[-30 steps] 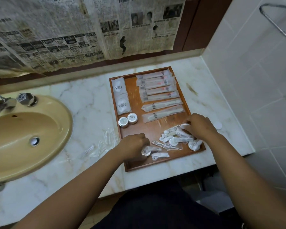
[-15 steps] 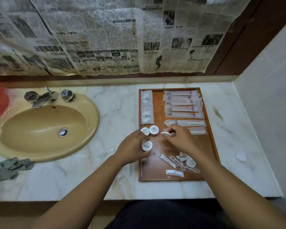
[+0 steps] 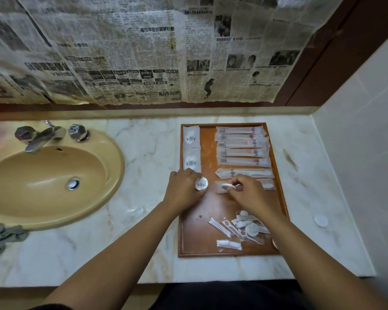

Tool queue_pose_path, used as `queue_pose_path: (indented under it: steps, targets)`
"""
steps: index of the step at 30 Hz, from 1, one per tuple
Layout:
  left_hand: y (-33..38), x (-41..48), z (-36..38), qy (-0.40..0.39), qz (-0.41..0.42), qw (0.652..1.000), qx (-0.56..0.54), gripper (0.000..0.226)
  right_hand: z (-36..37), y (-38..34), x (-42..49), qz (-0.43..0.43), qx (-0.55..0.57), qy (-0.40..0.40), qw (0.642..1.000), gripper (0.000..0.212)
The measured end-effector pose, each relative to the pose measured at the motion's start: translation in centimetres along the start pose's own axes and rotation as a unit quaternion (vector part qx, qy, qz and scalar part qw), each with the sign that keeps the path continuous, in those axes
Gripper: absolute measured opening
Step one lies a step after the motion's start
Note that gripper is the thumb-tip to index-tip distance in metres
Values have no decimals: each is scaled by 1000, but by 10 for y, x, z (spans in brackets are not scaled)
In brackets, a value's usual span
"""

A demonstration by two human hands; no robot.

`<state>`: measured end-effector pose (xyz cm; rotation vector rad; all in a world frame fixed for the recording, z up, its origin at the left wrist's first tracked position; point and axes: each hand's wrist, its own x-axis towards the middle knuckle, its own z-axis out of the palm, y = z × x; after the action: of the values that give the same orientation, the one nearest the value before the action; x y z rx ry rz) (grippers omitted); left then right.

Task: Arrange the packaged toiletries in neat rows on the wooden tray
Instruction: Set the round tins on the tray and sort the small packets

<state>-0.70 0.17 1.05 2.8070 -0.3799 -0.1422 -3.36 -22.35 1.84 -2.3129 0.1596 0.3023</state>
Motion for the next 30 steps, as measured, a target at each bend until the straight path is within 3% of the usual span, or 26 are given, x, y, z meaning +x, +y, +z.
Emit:
queue_pose_path:
  steps: [6, 11, 15, 19, 22, 30]
  targets:
    - [0, 19, 16, -17, 12, 999, 44, 30, -7, 17, -1, -23, 8, 21, 999, 15]
    - [-5, 16, 24, -15, 8, 1000, 18, 34, -2, 20, 0, -67, 32, 27, 997, 22]
    - [-10, 6, 24, 7, -4, 998, -60, 58, 4, 13, 3, -70, 37, 25, 997, 17]
    - [-9, -10, 11, 23, -48, 982, -180, 50, 14, 3, 7, -138, 5, 24, 990, 16]
    - [-10, -21, -1, -2, -76, 950, -303, 50, 23, -6, 11, -212, -10, 24, 977, 17]
    - [-23, -38, -21, -21, -99, 933, -345, 38, 43, -28, 15, -285, -22, -32, 958, 12]
